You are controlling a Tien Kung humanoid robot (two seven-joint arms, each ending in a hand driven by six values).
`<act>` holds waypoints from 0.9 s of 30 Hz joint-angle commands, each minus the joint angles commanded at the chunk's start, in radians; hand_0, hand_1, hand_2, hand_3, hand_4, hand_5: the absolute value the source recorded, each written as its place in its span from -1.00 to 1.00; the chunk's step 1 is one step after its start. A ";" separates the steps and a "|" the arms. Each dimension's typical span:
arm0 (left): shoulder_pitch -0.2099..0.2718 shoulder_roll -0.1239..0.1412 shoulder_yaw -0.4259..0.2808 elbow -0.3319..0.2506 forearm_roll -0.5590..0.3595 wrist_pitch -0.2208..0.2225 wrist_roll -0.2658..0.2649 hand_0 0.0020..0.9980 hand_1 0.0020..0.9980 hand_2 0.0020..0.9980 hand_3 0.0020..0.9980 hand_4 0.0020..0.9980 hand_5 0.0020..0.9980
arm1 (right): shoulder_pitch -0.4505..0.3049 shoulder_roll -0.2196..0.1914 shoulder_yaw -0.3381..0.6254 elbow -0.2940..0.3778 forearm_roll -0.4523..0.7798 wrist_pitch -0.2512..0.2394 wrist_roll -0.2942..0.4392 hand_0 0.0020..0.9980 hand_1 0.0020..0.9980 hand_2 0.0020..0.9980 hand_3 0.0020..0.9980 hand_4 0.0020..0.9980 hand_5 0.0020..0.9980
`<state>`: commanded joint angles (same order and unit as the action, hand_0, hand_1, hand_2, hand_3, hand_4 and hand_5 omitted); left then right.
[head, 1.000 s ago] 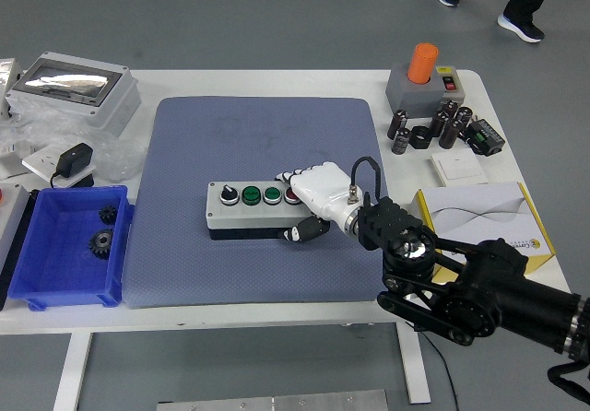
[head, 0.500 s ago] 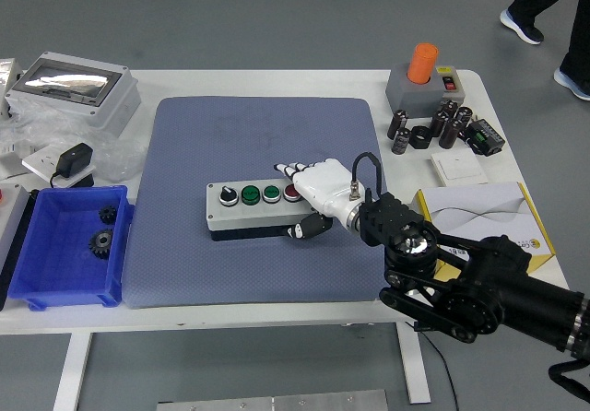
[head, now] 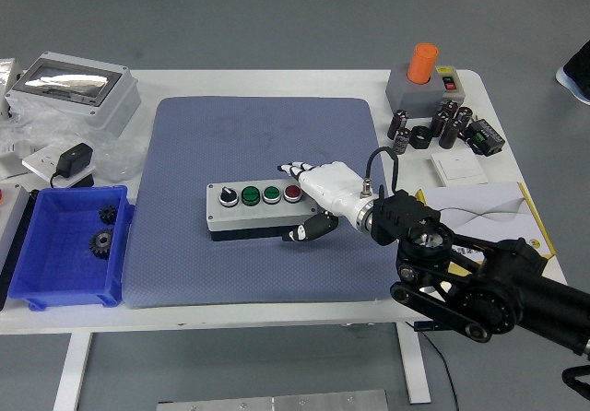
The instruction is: Pick up the button,place it on the desk,press the button,press the button
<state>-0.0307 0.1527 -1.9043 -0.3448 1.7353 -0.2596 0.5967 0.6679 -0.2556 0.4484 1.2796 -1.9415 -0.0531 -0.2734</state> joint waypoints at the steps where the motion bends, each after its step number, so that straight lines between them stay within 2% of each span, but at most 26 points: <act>1: 0.000 0.000 0.001 -0.001 -0.001 0.002 0.000 0.70 0.72 0.64 0.87 1.00 0.81 | -0.005 -0.006 0.007 0.010 0.020 0.001 0.015 0.21 0.46 1.00 1.00 1.00 0.02; 2: 0.001 0.000 0.002 -0.002 -0.002 0.002 0.001 0.70 0.72 0.64 0.87 1.00 0.81 | -0.017 -0.020 0.024 0.030 0.047 0.008 0.037 0.21 0.46 1.00 1.00 1.00 0.02; 3: 0.001 0.000 0.003 -0.002 -0.002 0.003 0.001 0.74 0.82 0.80 1.00 1.00 0.90 | -0.029 -0.035 0.037 0.050 0.073 0.013 0.056 0.24 0.47 1.00 1.00 1.00 0.00; 9: 0.010 -0.003 0.011 -0.005 0.001 0.026 0.001 0.75 0.84 0.81 1.00 1.00 0.93 | -0.102 -0.147 0.167 0.197 0.247 0.036 0.175 0.26 0.47 1.00 1.00 1.00 -0.02; 11: 0.014 -0.003 0.013 -0.006 0.004 0.036 0.004 0.75 0.84 0.81 1.00 1.00 0.93 | -0.116 -0.181 0.215 0.242 0.296 0.027 0.202 0.26 0.47 1.00 1.00 1.00 -0.02; 14: 0.017 -0.002 0.014 -0.006 0.011 0.045 0.003 0.75 0.84 0.81 1.00 1.00 0.93 | -0.135 -0.220 0.283 0.298 0.333 -0.017 0.225 0.26 0.47 1.00 1.00 1.00 -0.02; 15: 0.017 -0.002 0.014 -0.006 0.013 0.047 0.001 0.75 0.82 0.78 1.00 1.00 0.90 | -0.141 -0.230 0.305 0.310 0.331 -0.032 0.228 0.26 0.48 0.86 1.00 0.87 0.09; 18: 0.018 -0.003 0.013 -0.005 0.017 0.051 -0.004 0.75 0.82 0.78 1.00 1.00 0.90 | -0.155 -0.260 0.337 0.340 0.286 -0.074 0.210 0.26 0.48 0.86 1.00 0.87 0.09; 20: 0.020 -0.004 0.015 -0.004 0.017 0.053 -0.006 0.75 0.82 0.78 1.00 1.00 0.90 | -0.156 -0.283 0.325 0.366 0.236 -0.078 0.176 0.26 0.48 0.86 1.00 0.87 0.09; 21: 0.022 -0.004 0.015 -0.005 0.016 0.054 -0.005 0.74 0.77 0.74 0.98 1.00 0.84 | -0.151 -0.292 0.310 0.379 0.215 -0.062 0.156 0.28 0.46 0.74 1.00 0.88 0.34; 23: 0.025 -0.004 0.017 -0.006 0.014 0.055 -0.003 0.74 0.77 0.74 0.98 1.00 0.84 | -0.136 -0.301 0.273 0.396 0.180 -0.021 0.114 0.28 0.46 0.74 1.00 0.88 0.34; 26: 0.027 -0.004 0.016 -0.008 0.015 0.054 0.002 0.74 0.77 0.74 0.98 1.00 0.84 | -0.101 -0.293 0.219 0.396 0.182 0.047 0.052 0.28 0.46 0.74 1.00 0.88 0.34; 27: 0.027 -0.004 0.016 -0.008 0.016 0.054 0.003 0.73 0.77 0.72 0.96 1.00 0.82 | -0.089 -0.287 0.203 0.394 0.182 0.072 0.030 -0.19 0.06 0.10 0.77 0.79 0.38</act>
<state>-0.0039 0.1486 -1.8885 -0.3529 1.7510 -0.2061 0.5997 0.5784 -0.5429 0.6515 1.6735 -1.7592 0.0190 -0.2436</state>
